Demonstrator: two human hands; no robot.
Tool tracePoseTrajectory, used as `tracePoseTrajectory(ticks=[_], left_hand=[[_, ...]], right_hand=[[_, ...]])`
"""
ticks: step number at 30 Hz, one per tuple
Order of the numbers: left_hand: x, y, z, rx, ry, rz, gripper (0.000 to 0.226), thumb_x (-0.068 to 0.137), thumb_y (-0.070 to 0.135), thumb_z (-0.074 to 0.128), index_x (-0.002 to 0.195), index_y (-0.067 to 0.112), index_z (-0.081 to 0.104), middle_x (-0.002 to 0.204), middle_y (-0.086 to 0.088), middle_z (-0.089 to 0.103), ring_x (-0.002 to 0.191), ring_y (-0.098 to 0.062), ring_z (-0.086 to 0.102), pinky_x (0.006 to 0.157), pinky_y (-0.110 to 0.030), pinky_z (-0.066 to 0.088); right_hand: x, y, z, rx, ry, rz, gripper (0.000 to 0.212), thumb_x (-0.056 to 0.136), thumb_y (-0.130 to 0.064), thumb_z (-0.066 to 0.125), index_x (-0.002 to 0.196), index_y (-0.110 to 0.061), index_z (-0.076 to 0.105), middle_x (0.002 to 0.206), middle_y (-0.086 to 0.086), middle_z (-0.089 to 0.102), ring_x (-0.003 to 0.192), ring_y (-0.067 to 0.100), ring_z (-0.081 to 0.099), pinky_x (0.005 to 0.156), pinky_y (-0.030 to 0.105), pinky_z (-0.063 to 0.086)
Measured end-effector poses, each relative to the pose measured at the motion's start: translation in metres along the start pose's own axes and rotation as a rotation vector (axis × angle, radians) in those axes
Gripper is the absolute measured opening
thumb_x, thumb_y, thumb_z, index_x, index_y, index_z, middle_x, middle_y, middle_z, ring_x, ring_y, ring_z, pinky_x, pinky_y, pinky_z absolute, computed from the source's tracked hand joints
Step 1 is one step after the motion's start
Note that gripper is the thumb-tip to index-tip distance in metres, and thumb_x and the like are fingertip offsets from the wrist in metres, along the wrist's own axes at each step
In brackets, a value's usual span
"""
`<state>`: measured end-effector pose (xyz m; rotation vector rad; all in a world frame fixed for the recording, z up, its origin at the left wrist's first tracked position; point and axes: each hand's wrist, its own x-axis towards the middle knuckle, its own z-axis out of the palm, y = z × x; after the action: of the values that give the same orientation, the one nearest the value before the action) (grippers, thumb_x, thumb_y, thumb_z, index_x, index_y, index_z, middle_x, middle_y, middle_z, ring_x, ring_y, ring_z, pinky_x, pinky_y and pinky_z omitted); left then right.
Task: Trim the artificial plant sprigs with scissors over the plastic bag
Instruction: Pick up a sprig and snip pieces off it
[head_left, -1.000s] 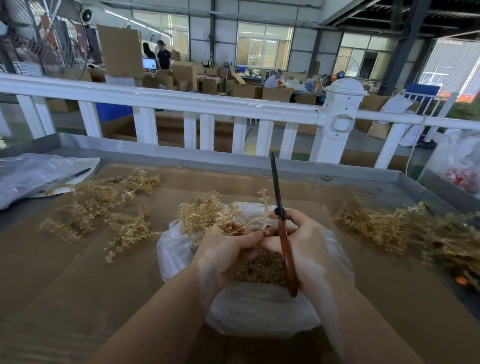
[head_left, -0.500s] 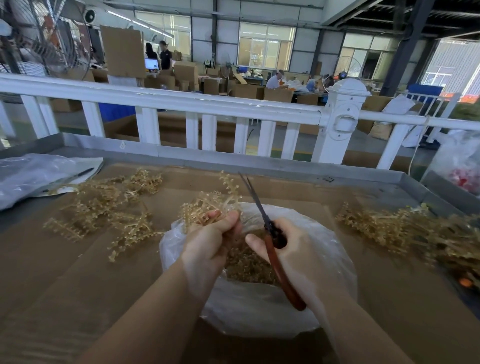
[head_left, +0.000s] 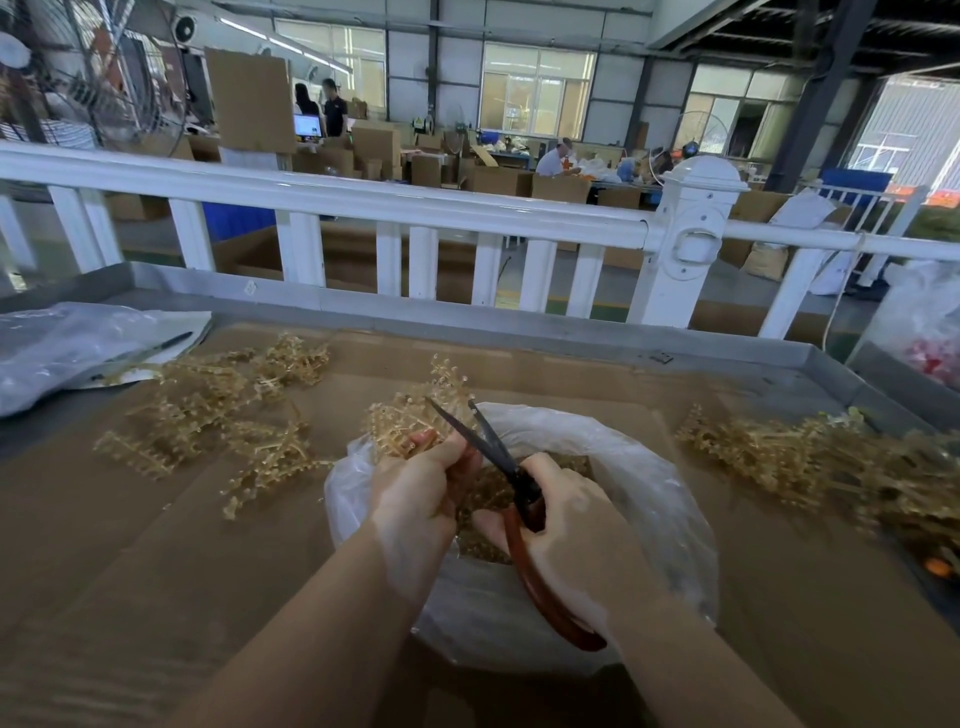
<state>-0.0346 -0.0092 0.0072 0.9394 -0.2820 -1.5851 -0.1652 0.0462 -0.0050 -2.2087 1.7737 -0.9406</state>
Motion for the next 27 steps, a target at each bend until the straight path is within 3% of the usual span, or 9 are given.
tracePoseTrajectory(ticks=[3, 7, 13, 27], left_hand=[[-0.001, -0.001, 0.0, 0.037, 0.015, -0.024, 0.021, 0.087, -0.006, 0.057, 0.109, -0.008, 0.06, 0.076, -0.016, 0.066, 0.058, -0.02, 0.065, 0.042, -0.023, 0.052], [-0.003, -0.002, 0.0, 0.025, 0.01, -0.026, 0.037, 0.085, -0.006, 0.061, 0.121, -0.007, 0.053, 0.074, -0.014, 0.065, 0.049, -0.016, 0.065, 0.041, -0.019, 0.049], [-0.004, 0.001, 0.001, 0.066, -0.005, -0.003, 0.044, 0.083, -0.004, 0.065, 0.124, -0.008, 0.051, 0.081, -0.015, 0.065, 0.065, -0.019, 0.063, 0.046, -0.02, 0.053], [-0.004, -0.005, 0.002, 0.096, 0.02, -0.016, 0.037, 0.084, -0.009, 0.06, 0.12, -0.009, 0.051, 0.081, -0.018, 0.065, 0.068, -0.022, 0.065, 0.048, -0.024, 0.056]], right_hand=[[-0.002, 0.002, 0.001, -0.041, -0.003, -0.011, 0.037, 0.08, -0.064, 0.056, 0.097, -0.032, 0.05, 0.084, -0.012, 0.052, 0.083, 0.007, 0.047, 0.066, 0.016, 0.031], [-0.001, 0.002, 0.002, -0.028, -0.012, -0.003, 0.037, 0.081, -0.064, 0.054, 0.085, -0.029, 0.044, 0.077, -0.01, 0.051, 0.077, 0.008, 0.048, 0.061, 0.016, 0.03], [-0.001, 0.003, 0.0, 0.016, -0.026, 0.01, 0.035, 0.082, -0.064, 0.054, 0.081, -0.031, 0.042, 0.072, -0.01, 0.051, 0.071, 0.005, 0.048, 0.057, 0.015, 0.031], [-0.003, 0.013, 0.009, -0.134, 0.06, -0.056, 0.034, 0.084, -0.062, 0.053, 0.088, -0.033, 0.037, 0.08, -0.009, 0.052, 0.077, 0.01, 0.048, 0.066, 0.02, 0.037]])
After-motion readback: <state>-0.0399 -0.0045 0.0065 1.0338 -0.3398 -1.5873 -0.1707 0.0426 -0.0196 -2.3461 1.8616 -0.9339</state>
